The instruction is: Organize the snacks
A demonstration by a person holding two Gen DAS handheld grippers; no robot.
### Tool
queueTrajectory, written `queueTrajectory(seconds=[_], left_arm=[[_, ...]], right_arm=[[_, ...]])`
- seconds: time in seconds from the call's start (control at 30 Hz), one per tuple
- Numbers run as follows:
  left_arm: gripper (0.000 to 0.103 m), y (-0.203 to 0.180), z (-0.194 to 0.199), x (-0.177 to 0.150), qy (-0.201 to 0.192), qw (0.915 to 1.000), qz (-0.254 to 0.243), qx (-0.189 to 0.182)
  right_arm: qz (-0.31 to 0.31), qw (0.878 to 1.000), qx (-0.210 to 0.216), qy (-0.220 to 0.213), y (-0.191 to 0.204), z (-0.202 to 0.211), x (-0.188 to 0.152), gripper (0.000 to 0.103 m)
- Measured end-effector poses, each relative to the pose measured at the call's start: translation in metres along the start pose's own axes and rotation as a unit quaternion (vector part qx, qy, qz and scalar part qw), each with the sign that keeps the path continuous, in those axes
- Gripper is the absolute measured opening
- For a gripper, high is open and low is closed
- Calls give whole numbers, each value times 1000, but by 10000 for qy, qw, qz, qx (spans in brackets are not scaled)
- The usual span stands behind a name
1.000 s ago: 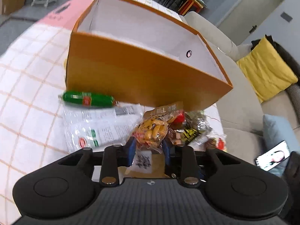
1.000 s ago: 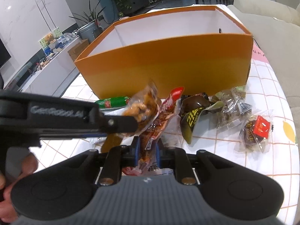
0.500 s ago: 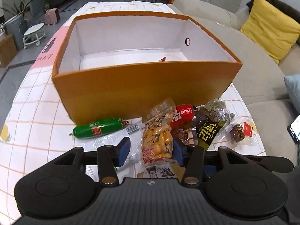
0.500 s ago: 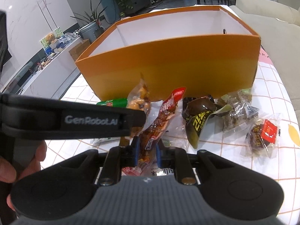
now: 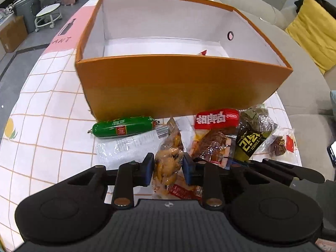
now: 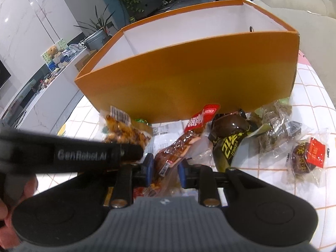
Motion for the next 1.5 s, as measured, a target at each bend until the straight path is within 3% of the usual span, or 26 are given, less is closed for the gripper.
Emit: queueTrajectory(seconds=[0.33,0.73,1.2,1.5], left_arm=[[30,10,12,-8,-33,9995,289,-133],[30,10,48,-13,-380,9978,488,-254],[30,-3,100,2,-953,9936,359,-488],[30,-14,119,40,-1281,9899,5,-614]], right_arm=[[137,9999,5,3,4,4,-2,16],[312,9993,-222,4,7,39,-4,9],[516,9963,-208,-654,27,110,13,8],[708,9908,-211,-1134,30,147,45,7]])
Point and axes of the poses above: each gripper's, at about its wrist camera, not at the fingertips, and z roughly against the way its jaws point, y to its left, x to its top, the point moved 2 cm from there along -z, roughly the way its jaws point, and after that the axes turned 3 degrees about -z, right-handed, at the moved point
